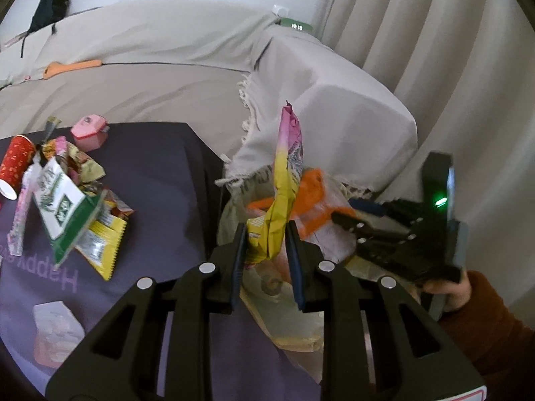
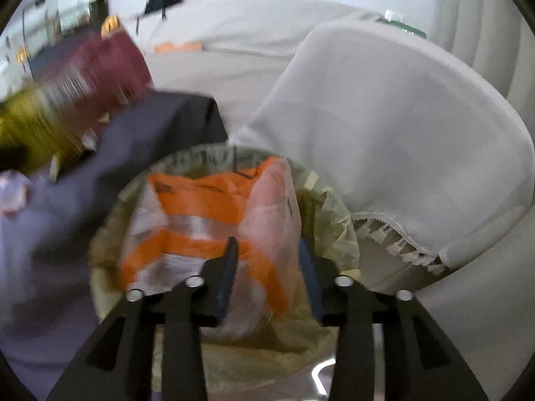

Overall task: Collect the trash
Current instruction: 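Carry both wrappers over the trash bag and lower them inside, then open both grippers to release the wrappers and return to the table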

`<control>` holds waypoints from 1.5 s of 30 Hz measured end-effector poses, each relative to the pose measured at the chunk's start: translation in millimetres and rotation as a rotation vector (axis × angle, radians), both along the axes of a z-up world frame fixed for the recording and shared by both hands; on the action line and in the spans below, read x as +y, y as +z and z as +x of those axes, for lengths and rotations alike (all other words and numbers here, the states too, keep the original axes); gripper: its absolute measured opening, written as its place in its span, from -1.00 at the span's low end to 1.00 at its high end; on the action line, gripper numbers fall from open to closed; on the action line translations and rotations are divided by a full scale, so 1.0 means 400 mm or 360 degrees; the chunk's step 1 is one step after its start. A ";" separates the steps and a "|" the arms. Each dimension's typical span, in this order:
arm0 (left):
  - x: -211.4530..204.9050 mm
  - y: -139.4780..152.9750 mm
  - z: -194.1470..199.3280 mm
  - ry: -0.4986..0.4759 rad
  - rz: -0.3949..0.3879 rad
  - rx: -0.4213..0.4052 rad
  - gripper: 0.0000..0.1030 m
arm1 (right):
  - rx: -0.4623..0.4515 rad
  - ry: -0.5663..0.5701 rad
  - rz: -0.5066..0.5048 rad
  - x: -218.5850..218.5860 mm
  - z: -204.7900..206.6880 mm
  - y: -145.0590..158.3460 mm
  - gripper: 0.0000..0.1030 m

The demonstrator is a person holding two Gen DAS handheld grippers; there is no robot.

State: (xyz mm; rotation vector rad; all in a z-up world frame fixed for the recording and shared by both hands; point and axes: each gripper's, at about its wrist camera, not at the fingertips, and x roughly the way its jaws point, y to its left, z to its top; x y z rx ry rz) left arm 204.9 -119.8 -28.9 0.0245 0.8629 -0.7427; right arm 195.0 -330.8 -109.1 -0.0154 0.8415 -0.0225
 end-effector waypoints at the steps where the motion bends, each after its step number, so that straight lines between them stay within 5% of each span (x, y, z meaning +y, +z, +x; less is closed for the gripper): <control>1: -0.007 -0.005 -0.001 -0.0007 -0.0001 0.0009 -0.55 | -0.0022 -0.0004 0.0014 -0.004 -0.008 0.011 -0.11; 12: -0.160 -0.082 -0.001 -0.0159 0.0110 0.0072 -0.54 | -0.0278 -0.0287 0.0063 -0.133 -0.109 0.129 -0.10; 26: -0.301 -0.220 0.049 -0.0178 0.0357 0.0097 -0.52 | -0.0259 -0.0397 0.0215 -0.213 -0.111 0.076 -0.10; 33: -0.218 -0.137 0.028 -0.0085 0.0202 0.0044 -0.11 | -0.0292 -0.0373 0.0252 -0.192 -0.116 0.088 -0.10; 41: 0.013 0.031 -0.013 0.0160 0.0201 -0.0313 0.02 | -0.0329 -0.0269 0.0334 -0.086 -0.100 0.109 -0.10; 45: 0.170 0.069 0.008 0.0321 0.0169 -0.0327 0.03 | -0.0287 -0.0148 0.0396 0.012 -0.058 0.110 -0.10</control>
